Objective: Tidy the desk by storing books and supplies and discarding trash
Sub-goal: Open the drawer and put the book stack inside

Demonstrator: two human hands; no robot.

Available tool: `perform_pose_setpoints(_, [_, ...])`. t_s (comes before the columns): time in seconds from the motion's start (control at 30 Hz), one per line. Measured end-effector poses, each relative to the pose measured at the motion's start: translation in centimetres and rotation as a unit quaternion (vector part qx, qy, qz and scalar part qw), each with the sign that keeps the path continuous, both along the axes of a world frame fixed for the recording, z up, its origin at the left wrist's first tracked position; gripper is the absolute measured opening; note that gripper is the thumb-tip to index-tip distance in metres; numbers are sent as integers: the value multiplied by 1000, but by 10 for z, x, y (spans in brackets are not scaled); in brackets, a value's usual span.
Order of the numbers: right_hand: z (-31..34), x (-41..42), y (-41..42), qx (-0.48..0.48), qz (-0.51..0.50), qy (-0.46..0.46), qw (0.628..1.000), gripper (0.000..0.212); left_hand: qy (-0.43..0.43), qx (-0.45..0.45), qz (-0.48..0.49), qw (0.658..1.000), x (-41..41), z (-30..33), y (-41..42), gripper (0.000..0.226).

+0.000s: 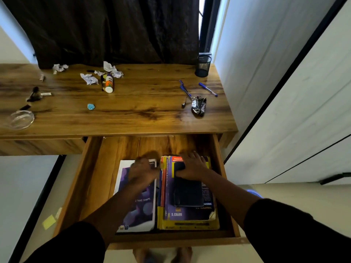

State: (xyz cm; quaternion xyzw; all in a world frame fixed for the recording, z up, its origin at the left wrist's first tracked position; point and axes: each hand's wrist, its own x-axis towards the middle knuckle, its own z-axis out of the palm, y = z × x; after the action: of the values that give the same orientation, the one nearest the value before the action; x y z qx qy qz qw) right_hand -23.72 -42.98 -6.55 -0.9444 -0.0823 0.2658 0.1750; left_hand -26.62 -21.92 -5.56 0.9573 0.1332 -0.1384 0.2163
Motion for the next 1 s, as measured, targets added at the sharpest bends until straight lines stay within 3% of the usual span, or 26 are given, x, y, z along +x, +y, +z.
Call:
perform_pose_setpoints(0.07, [0, 12, 8, -20, 20, 8, 1000, 98, 24, 31, 74, 997, -3, -13, 31, 86])
perform_pose_setpoints(0.13, [0, 22, 17, -47, 43, 22, 998, 99, 96, 40, 153, 983, -7, -30, 60, 101])
perform_pose_setpoints(0.27, [-1, 32, 24, -71, 73, 62, 993, 101, 205, 62, 144, 966, -22, -60, 95, 111])
perform_pose_setpoints(0.37, [-4, 30, 24, -85, 86, 72, 990, 105, 190, 21, 136, 972, -34, -68, 89, 103])
perform_pose_setpoints(0.47, [-8, 29, 23, -97, 95, 58, 989, 105, 162, -5, 141, 977, -42, -75, 79, 109])
perform_pose_setpoints(1.0, [-14, 41, 44, -125, 44, 76, 988, 107, 141, 47, 73, 986, -63, -81, 87, 108])
